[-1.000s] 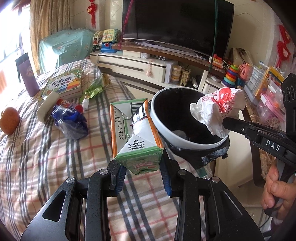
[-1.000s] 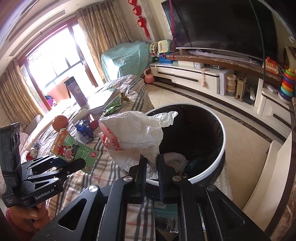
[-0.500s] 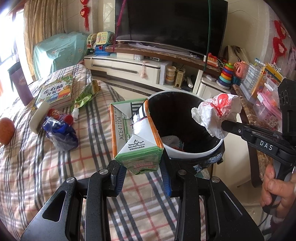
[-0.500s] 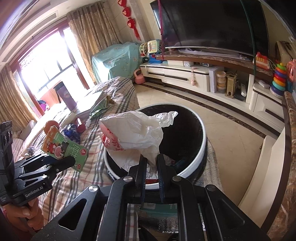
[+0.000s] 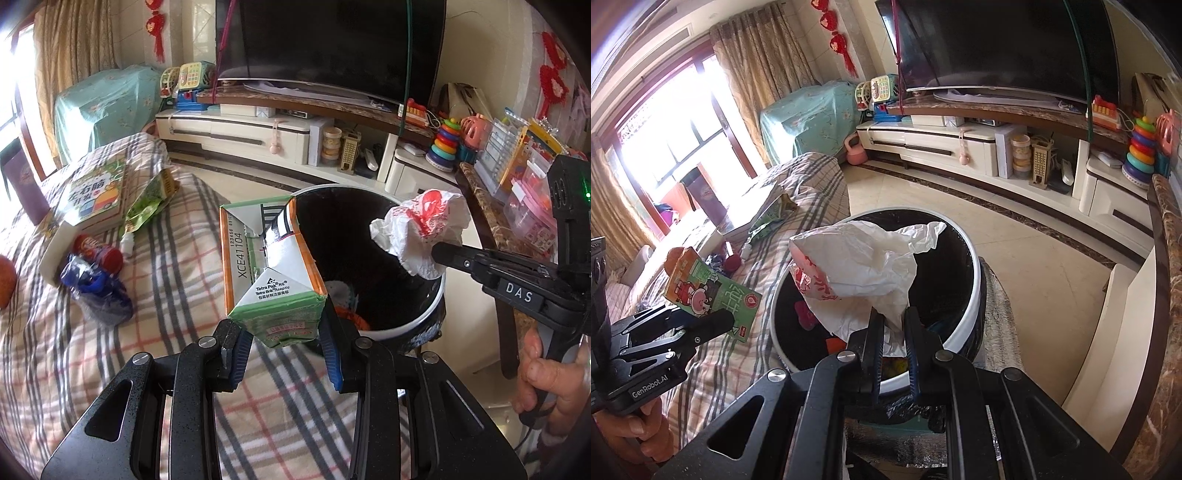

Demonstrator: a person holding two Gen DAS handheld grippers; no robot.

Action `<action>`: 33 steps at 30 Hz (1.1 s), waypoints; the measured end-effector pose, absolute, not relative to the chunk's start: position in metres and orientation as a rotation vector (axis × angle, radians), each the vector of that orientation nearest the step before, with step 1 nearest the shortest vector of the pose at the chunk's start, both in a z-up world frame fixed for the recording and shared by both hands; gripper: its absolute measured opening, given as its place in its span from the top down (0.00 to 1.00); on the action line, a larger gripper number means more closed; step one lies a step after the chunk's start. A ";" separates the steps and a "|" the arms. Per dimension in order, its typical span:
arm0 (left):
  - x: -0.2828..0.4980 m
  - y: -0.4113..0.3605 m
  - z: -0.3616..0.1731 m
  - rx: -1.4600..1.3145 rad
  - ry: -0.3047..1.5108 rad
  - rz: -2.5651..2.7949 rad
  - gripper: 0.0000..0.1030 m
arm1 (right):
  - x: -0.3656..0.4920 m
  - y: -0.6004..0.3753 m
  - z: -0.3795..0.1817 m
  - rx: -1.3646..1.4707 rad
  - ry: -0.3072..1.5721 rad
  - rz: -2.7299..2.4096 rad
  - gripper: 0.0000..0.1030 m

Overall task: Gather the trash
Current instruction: 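Carry the green carton and white plastic bag over the black bin with both grippers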

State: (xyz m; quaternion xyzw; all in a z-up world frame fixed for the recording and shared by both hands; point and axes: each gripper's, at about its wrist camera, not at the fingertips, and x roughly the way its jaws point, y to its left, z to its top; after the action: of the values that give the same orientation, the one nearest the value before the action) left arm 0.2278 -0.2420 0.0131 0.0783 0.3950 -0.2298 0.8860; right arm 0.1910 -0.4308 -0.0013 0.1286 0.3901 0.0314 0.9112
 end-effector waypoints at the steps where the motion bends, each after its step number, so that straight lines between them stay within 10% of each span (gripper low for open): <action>1: 0.230 -0.245 0.013 0.166 0.822 -0.482 0.69 | 0.192 -0.431 -0.001 0.265 0.805 0.064 0.89; 33: 0.256 -0.288 0.002 0.230 0.851 -0.520 0.69 | 0.223 -0.445 -0.013 0.250 0.850 0.046 0.89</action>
State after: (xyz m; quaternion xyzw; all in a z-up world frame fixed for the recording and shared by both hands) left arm 0.2556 -0.2884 0.0021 0.1102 0.4071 -0.2489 0.8719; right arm 0.2233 -0.4451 -0.0126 0.1208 0.4114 0.0224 0.9032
